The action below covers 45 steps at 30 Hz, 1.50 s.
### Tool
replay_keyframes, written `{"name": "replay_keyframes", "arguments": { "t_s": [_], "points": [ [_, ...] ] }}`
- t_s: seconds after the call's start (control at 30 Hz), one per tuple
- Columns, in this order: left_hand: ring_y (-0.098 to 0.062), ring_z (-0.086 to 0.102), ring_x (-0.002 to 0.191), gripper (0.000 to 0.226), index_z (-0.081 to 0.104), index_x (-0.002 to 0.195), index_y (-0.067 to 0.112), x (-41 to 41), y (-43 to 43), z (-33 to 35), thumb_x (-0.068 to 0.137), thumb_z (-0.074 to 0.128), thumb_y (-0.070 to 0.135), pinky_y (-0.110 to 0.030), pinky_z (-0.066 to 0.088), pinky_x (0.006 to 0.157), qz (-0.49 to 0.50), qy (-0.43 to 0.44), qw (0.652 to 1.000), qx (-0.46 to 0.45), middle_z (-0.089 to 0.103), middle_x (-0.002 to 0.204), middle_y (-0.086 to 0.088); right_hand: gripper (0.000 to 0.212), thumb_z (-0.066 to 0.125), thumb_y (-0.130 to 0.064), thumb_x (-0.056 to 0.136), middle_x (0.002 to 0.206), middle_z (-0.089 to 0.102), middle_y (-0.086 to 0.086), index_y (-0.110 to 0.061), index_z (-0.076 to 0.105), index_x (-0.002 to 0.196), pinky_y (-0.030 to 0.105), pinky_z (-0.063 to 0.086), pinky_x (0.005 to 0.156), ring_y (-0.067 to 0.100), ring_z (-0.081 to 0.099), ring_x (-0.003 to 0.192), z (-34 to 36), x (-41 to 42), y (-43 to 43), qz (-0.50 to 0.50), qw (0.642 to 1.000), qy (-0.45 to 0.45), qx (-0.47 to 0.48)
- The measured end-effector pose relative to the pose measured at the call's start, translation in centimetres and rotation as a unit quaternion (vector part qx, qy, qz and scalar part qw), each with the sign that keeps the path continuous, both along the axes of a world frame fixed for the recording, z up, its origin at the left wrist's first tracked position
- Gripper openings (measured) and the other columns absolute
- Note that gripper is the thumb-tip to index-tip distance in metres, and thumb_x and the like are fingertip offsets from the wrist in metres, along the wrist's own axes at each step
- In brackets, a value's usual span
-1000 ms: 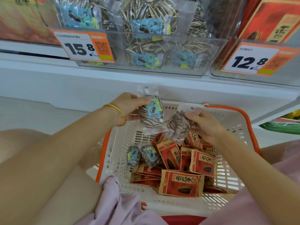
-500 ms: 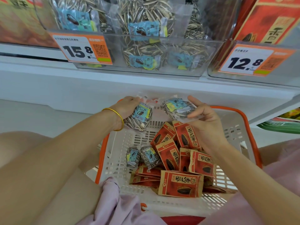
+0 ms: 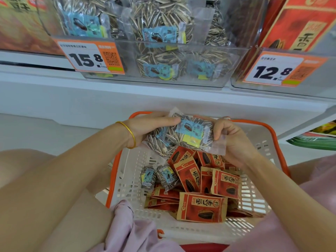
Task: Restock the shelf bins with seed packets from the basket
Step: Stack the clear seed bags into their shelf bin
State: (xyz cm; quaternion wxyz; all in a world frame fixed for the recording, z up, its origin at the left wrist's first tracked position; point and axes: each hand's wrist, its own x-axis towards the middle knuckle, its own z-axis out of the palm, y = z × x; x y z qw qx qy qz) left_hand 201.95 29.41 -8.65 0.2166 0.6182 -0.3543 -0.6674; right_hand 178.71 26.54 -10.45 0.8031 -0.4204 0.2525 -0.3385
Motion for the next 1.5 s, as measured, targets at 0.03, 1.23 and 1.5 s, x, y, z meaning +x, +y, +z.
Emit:
{"name": "replay_keyframes", "arguments": {
  "t_s": [0.03,1.23,1.5],
  "points": [
    [-0.024,0.043,0.130,0.088,0.051,0.129,0.031,-0.2,0.1,0.2,0.051,0.077,0.063,-0.050,0.037,0.105,-0.017,-0.002,1.000,-0.017,0.050,0.137,0.002,0.021,0.071,0.005,0.063,0.091,0.071,0.005,-0.013,0.062,0.057,0.030,0.057,0.059,0.023,0.069,0.091,0.2,0.0,0.1,-0.016,1.000,0.013,0.008],
    [-0.004,0.050,0.119,0.096,0.029,0.130,0.051,-2.6,3.2,6.2,0.051,0.082,0.040,-0.030,0.044,0.102,-0.218,-0.072,0.956,-0.180,0.037,0.139,0.010,0.042,0.082,-0.018,0.065,0.108,0.047,-0.006,-0.040,0.068,0.097,0.011,0.043,0.085,0.000,0.050,0.097,7.5,-2.2,1.3,0.048,0.860,0.330,-0.385],
    [-0.005,0.040,0.119,0.099,0.022,0.141,0.032,-4.4,3.1,10.5,0.057,0.075,0.033,-0.022,0.040,0.092,-0.227,-0.203,0.930,-0.207,0.036,0.131,0.010,0.037,0.065,-0.056,0.072,0.144,0.036,-0.018,-0.042,0.050,0.103,0.025,0.019,0.114,0.002,0.019,0.139,10.0,-2.1,0.7,0.077,0.708,0.408,-0.571]
  ]
}}
